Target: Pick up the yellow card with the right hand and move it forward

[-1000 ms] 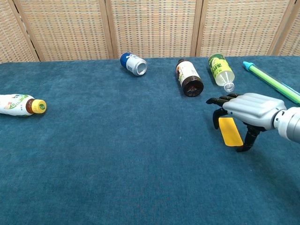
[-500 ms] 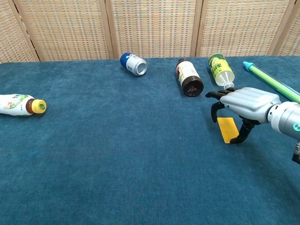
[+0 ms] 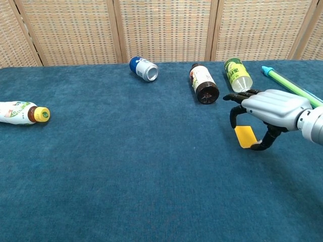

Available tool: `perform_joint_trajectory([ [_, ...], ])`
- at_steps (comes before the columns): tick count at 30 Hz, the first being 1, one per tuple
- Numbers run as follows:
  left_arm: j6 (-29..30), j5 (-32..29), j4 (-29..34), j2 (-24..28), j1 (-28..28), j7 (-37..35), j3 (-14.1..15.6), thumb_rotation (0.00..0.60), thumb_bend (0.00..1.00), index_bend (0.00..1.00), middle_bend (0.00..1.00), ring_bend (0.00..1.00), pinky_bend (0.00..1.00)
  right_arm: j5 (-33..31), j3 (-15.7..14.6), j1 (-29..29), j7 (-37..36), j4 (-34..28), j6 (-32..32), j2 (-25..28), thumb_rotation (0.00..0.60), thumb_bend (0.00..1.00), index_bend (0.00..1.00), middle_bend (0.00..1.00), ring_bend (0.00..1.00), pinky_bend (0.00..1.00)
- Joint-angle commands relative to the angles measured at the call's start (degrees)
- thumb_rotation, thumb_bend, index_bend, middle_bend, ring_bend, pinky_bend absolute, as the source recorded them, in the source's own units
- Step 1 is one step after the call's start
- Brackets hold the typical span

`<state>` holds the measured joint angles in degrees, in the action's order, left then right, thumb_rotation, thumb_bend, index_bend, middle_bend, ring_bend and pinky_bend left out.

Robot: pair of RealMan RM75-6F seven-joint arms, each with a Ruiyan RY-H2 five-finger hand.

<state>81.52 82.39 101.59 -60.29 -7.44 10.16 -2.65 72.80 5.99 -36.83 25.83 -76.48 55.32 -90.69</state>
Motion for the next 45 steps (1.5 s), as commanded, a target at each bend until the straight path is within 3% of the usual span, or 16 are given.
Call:
perform_joint_trajectory([
  [1, 0.0, 0.0, 0.0, 0.0, 0.0, 0.0, 0.0, 0.600, 0.00, 0.00, 0.00, 0.00, 0.00, 0.2, -0.5, 0.2, -0.1, -0.2, -0.1, 0.1, 0.600, 0.33, 0.39, 0.00, 0.00, 0.00],
  [7, -0.1, 0.1, 0.1, 0.0, 0.0, 0.0, 0.1, 0.600, 0.00, 0.00, 0.00, 0.00, 0.00, 0.3, -0.9, 0.1, -0.1, 0.6, -0.3, -0.3, 0.600, 0.33, 0.40, 0.00, 0.00, 0.00],
  [16, -0.1, 0.0, 0.1, 0.1, -0.1, -0.2, 0.1, 0.600, 0.00, 0.00, 0.00, 0.00, 0.00, 0.3, -0.9, -0.2, -0.4, 2.2, -0.6, -1.1, 0.600, 0.49, 0.42, 0.00, 0.00, 0.00],
  [32, -0.1, 0.1, 0.0, -0.1, -0.1, 0.2, 0.2, 0.600, 0.00, 0.00, 0.00, 0.00, 0.00, 1.2, -1.8, -0.2, -0.8, 4.3, -1.0, -1.4, 0.600, 0.59, 0.56, 0.00, 0.00, 0.00],
  [36, -0.1, 0.1, 0.0, -0.2, -0.2, 0.3, 0.2, 0.600, 0.00, 0.00, 0.00, 0.00, 0.00, 1.2, -1.9, -0.3, -0.9, 4.7, -1.4, -1.4, 0.600, 0.64, 0.64, 0.01, 0.00, 0.00],
  [45, -0.2, 0.0, -0.1, -0.2, -0.2, 0.3, 0.2, 0.600, 0.00, 0.00, 0.00, 0.00, 0.00, 2.2, -1.9, -0.4, -1.7, 5.3, -0.9, -1.8, 0.600, 0.64, 0.72, 0.02, 0.00, 0.00],
])
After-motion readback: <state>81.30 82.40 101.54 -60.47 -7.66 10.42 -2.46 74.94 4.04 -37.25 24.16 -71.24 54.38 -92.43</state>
